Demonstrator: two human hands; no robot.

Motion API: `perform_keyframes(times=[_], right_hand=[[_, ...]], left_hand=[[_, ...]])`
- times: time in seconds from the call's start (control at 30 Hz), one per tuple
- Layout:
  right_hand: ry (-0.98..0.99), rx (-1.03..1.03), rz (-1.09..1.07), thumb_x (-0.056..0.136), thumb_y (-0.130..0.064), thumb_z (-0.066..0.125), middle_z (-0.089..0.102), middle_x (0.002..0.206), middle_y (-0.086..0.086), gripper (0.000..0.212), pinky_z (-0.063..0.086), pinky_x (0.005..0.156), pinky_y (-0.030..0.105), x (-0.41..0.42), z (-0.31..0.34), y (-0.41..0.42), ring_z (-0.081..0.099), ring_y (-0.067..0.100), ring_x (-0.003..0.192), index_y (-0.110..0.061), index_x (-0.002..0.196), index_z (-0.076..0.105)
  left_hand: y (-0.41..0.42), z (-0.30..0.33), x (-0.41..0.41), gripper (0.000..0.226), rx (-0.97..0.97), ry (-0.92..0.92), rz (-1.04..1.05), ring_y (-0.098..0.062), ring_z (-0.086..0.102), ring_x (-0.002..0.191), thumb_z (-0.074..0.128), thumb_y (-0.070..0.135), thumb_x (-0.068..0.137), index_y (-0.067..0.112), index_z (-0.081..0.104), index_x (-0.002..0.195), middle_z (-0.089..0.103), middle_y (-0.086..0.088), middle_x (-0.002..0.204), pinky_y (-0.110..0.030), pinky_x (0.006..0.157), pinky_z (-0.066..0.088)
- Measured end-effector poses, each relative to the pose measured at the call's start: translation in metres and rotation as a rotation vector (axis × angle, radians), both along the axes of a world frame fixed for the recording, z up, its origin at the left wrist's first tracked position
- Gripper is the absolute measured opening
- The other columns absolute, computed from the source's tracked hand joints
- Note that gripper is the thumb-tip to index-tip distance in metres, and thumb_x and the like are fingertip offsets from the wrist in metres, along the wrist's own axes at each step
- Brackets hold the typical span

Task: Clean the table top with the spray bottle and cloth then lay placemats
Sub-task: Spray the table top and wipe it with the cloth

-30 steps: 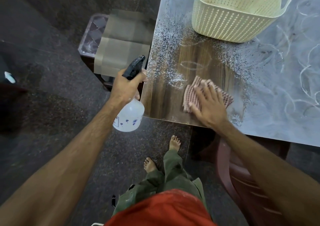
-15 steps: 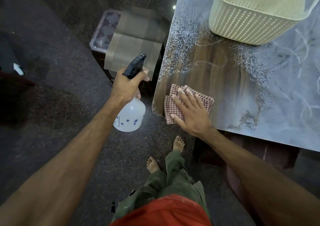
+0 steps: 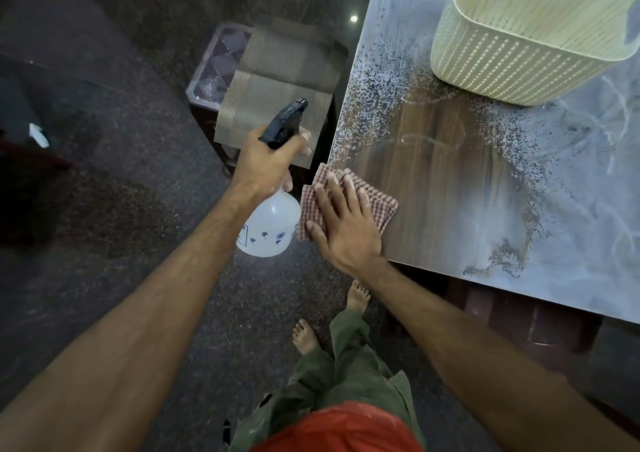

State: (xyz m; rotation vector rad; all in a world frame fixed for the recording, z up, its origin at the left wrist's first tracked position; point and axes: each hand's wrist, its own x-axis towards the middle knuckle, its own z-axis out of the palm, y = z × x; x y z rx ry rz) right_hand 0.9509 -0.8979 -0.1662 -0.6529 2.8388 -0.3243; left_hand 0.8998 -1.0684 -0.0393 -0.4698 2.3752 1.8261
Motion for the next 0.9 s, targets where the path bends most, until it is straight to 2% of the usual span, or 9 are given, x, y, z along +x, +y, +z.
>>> perform_keyframes(times=[0.13,0.3,0.47,0.63,0.77,0.9], right_hand=[[0.030,-0.035,0.017,0.102,-0.054,0.030,0.015,0.165,0.010,0.066,0.006,0.122,0.049,-0.019,-0.002,-0.004,0.009,0.032,0.152,-0.018,0.157,0.024],[0.024,0.004,-0.065,0.101,-0.055,0.025,0.012,0.166,0.008,0.068,-0.002,0.121,0.047,-0.102,0.002,-0.002,0.006,0.031,0.153,-0.021,0.158,0.019],[0.050,0.018,-0.118,0.102,-0.054,0.026,0.019,0.164,0.009,0.065,0.008,0.123,0.048,-0.115,-0.003,0.002,0.014,0.031,0.152,-0.019,0.156,0.027],[-0.007,0.050,-0.128,0.102,-0.055,0.017,0.002,0.166,0.006,0.066,-0.001,0.123,0.046,-0.097,0.002,0.055,-0.001,0.025,0.153,-0.022,0.159,0.011],[0.021,0.064,-0.292,0.099,-0.055,0.017,0.006,0.166,0.009,0.070,0.000,0.124,0.048,-0.145,0.001,0.071,0.002,0.029,0.153,-0.018,0.159,0.015],[0.019,0.079,-0.270,0.098,-0.056,0.017,0.006,0.166,0.011,0.071,0.001,0.123,0.050,-0.199,0.002,0.041,0.002,0.032,0.153,-0.018,0.159,0.015]], left_hand=[[0.001,0.000,-0.007,0.020,-0.004,-0.003,-0.001,-0.018,0.046,0.031,0.064,0.025,0.093,0.007,0.069,0.100,0.074,-0.013,0.092,-0.027,0.044,0.043],[0.003,-0.003,-0.016,0.026,-0.003,-0.018,0.010,-0.016,0.047,0.033,0.064,0.028,0.091,0.004,0.068,0.100,0.073,-0.014,0.091,-0.029,0.045,0.044],[0.009,-0.009,-0.029,0.026,-0.003,-0.029,0.036,-0.016,0.047,0.033,0.065,0.028,0.091,0.004,0.069,0.098,0.072,-0.019,0.090,-0.031,0.047,0.045],[0.011,-0.011,-0.042,0.034,0.020,-0.065,0.046,-0.015,0.048,0.034,0.065,0.035,0.087,0.004,0.069,0.100,0.073,-0.012,0.093,-0.028,0.047,0.046],[0.011,-0.014,-0.050,0.025,-0.008,-0.064,0.030,-0.013,0.048,0.034,0.063,0.027,0.094,0.005,0.067,0.105,0.074,-0.006,0.090,-0.026,0.047,0.046],[0.013,-0.013,-0.054,0.023,-0.028,-0.046,0.039,-0.011,0.047,0.033,0.062,0.024,0.096,0.004,0.066,0.107,0.074,-0.007,0.090,-0.023,0.044,0.045]])
